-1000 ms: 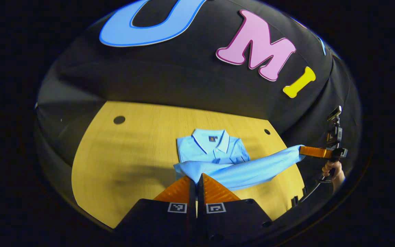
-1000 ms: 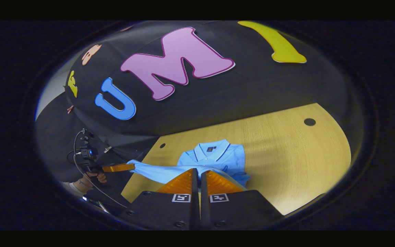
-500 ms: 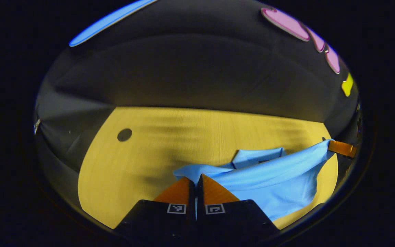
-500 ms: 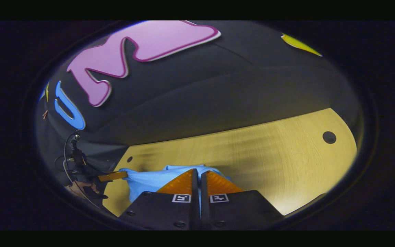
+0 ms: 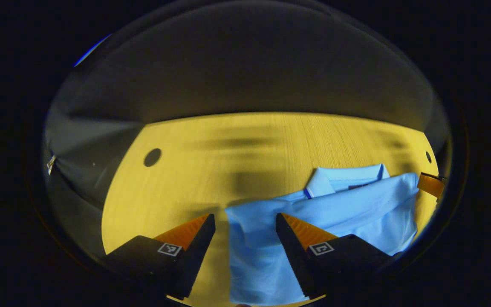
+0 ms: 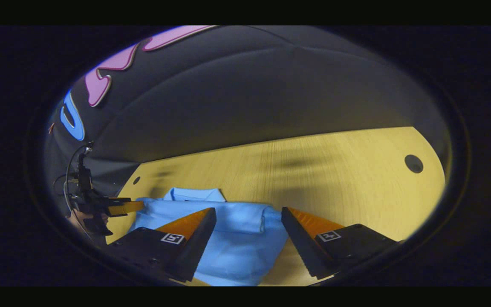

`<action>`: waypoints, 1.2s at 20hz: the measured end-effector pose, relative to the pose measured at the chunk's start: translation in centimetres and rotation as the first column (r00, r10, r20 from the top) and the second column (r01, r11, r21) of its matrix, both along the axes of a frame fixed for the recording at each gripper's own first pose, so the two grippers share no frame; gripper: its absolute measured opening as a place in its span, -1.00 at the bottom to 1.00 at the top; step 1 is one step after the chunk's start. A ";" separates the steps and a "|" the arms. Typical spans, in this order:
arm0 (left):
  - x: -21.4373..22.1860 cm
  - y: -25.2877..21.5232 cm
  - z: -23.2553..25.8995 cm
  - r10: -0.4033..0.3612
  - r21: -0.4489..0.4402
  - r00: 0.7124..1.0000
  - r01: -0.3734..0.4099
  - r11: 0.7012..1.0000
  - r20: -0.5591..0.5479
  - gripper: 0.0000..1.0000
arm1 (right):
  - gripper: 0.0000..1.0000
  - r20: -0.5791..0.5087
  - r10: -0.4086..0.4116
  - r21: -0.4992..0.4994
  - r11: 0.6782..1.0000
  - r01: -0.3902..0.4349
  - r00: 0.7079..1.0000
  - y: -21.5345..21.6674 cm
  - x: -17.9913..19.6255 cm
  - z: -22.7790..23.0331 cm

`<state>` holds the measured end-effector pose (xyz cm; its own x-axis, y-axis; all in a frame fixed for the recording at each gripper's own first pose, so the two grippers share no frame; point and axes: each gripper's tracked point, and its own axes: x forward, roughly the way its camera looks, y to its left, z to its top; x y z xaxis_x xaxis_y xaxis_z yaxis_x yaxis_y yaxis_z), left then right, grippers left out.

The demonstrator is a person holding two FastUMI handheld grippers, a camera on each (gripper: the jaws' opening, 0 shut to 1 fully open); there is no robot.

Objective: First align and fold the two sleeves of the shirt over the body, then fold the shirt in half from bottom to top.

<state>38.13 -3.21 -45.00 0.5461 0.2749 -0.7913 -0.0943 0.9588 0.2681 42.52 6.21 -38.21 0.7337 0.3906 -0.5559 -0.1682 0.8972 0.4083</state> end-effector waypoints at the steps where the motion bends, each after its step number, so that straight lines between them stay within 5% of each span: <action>1: -0.5 0.2 1.9 0.005 -0.001 0.998 -0.005 1.000 0.066 0.89 | 0.94 0.032 0.029 -0.020 0.999 -0.028 0.999 -0.4 -0.7 1.0; 8: -11.5 -0.2 16.6 0.011 -0.069 0.950 0.011 0.998 0.313 0.99 | 0.96 0.272 0.129 -0.212 0.975 -0.071 0.954 -1.8 -8.9 12.1; 12: -19.5 -2.5 23.3 -0.086 -0.100 0.909 0.138 0.985 0.407 0.99 | 0.96 0.415 0.109 -0.262 0.965 0.004 0.903 0.1 -17.5 19.8; 18: -35.0 -2.9 27.9 -0.097 -0.140 0.836 0.203 0.969 0.540 0.98 | 0.94 0.543 0.001 -0.194 0.973 0.124 0.840 2.9 -34.8 26.4; 24: -41.6 -5.4 33.5 -0.098 -0.138 0.754 0.244 0.960 0.650 0.94 | 0.94 0.591 -0.045 -0.185 0.964 0.189 0.805 3.4 -46.2 29.4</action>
<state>-3.48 -8.59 -11.48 0.9615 0.0027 -0.2749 -0.0008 1.0000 0.0070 -3.72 9.57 -8.78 0.9771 0.1988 -0.0753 -0.1950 0.9793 0.0551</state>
